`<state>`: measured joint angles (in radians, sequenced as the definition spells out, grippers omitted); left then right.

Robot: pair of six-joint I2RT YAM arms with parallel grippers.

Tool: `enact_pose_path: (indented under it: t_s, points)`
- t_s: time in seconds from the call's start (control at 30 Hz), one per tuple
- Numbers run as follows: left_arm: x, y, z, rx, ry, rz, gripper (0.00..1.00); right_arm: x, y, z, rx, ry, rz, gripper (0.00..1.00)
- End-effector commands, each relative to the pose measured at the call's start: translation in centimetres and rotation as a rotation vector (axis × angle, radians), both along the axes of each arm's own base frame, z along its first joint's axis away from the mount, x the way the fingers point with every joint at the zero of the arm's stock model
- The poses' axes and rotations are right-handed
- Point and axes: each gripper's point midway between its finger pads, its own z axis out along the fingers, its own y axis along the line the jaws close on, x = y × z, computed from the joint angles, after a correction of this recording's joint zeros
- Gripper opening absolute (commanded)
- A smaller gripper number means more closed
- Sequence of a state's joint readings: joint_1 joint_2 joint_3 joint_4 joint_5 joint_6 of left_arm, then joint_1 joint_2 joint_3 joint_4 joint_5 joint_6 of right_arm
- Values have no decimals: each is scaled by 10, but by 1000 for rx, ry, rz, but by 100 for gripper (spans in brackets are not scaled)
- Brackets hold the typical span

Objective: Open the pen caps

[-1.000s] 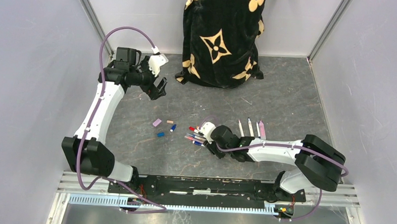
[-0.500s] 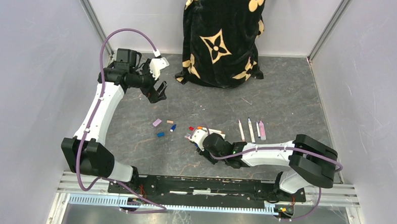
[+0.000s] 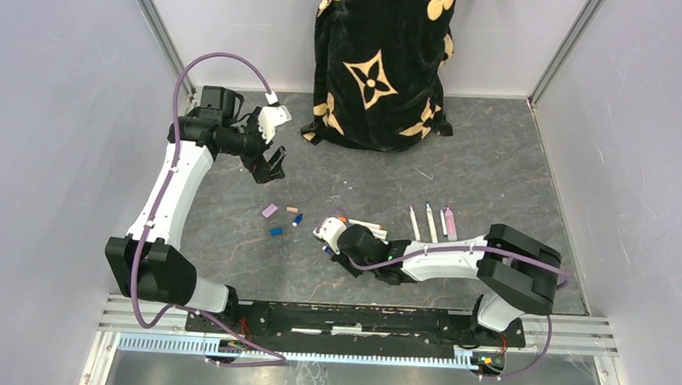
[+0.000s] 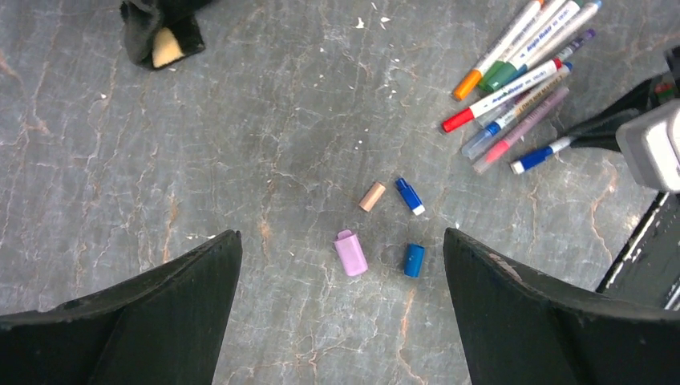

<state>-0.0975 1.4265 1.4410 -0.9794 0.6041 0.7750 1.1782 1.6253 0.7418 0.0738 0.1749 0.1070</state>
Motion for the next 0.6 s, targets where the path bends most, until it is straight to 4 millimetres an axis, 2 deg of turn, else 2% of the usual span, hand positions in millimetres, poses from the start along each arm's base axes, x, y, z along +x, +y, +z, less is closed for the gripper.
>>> enact_pose_path:
  t_s: [0.0, 0.1, 0.2, 0.33, 0.43, 0.57]
  points:
    - [-18, -11, 5, -29, -20, -139, 100, -2, -15, 1, -12, 27, -11, 0]
    - [-38, -19, -2, -55, -11, -244, 100, -1, -2, 31, 119, 117, 36, 0]
    - [-59, -25, -9, -70, -1, -344, 100, 1, 14, 73, 278, 203, 110, 0]
    - [-86, -38, -24, -51, 40, -462, 100, 1, 26, 114, 381, 297, 219, 0]
    - [-103, -50, -30, -40, 40, -543, 100, -1, 32, 131, 413, 360, 292, 0]
    - [-119, -65, -33, -19, 19, -622, 100, -5, 41, 139, 431, 462, 366, 0]
